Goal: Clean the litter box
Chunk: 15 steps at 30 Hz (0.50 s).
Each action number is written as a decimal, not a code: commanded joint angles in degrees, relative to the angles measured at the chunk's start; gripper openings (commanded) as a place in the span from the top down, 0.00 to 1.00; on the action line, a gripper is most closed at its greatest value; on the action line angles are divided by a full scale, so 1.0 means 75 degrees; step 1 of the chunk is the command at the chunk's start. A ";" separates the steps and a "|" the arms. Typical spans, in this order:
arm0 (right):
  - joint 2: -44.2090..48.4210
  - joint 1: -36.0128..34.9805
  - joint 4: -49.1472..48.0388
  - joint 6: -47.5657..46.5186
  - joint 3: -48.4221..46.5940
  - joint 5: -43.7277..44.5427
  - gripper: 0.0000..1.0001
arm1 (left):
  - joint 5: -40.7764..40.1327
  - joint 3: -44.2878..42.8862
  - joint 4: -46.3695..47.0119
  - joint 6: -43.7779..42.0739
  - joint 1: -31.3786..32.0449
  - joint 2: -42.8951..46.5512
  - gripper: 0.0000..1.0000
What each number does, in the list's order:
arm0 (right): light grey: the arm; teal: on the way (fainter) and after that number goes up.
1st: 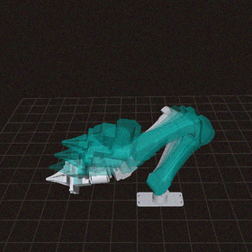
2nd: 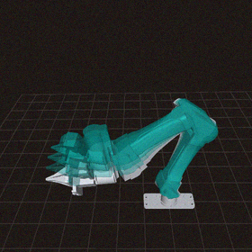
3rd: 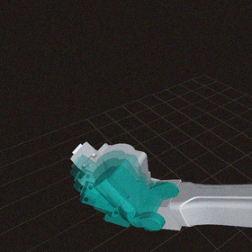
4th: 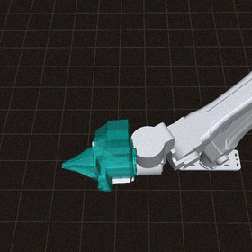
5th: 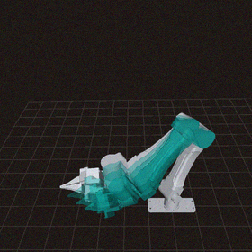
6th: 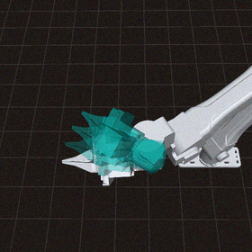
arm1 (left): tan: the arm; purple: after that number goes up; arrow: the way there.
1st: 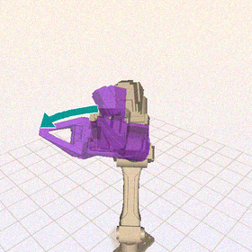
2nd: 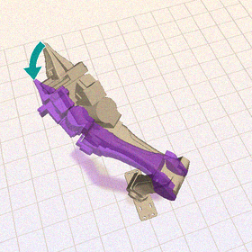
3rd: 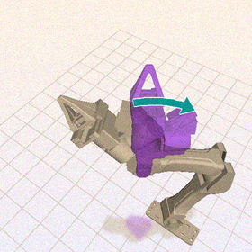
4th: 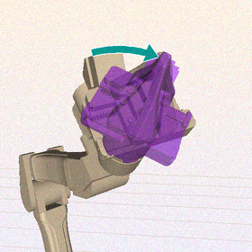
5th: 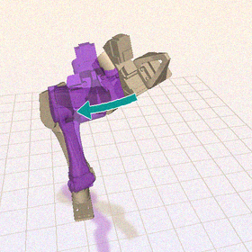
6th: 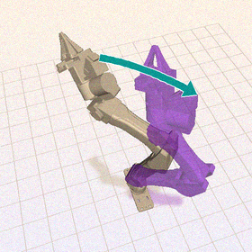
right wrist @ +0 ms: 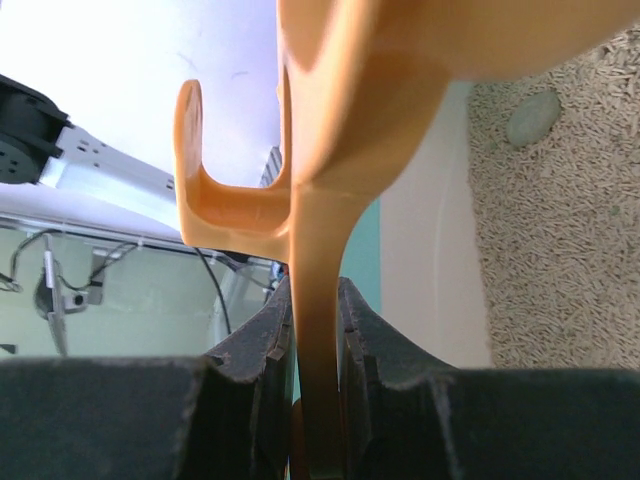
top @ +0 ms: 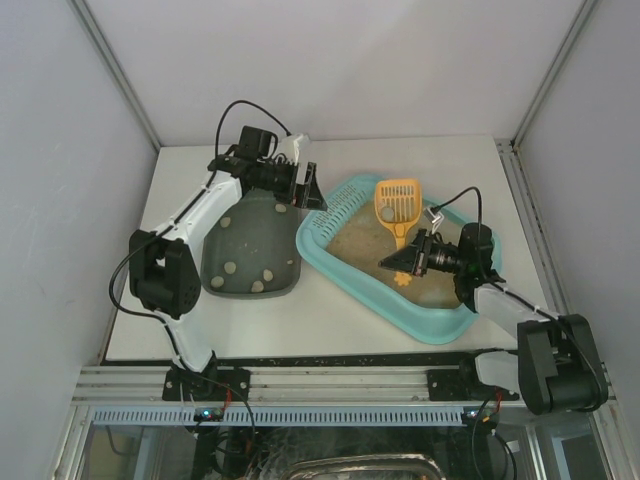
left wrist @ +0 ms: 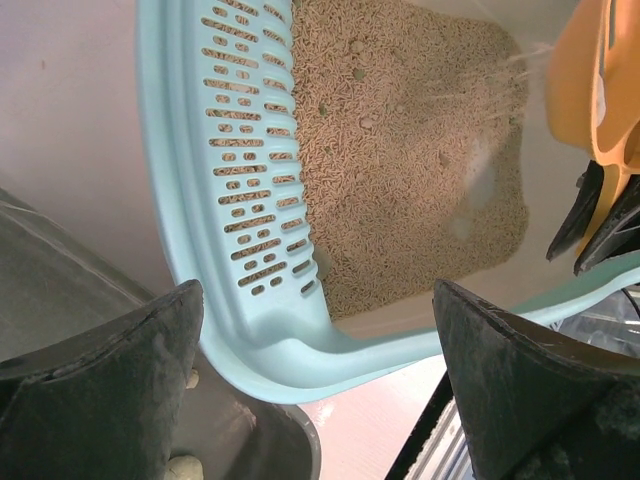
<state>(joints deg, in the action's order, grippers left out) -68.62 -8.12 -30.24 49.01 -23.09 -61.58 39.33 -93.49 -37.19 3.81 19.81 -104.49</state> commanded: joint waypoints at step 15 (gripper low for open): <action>-0.0483 -0.0635 0.0412 0.0086 -0.0480 -0.0846 1.00 | 0.0240 0.0173 -0.0991 -0.1246 0.0204 0.0395 0.00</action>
<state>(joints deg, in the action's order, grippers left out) -72.62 -8.47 -30.65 54.19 -24.38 -65.45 39.64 -92.66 -41.56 -0.49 20.21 -104.49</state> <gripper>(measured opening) 0.170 0.997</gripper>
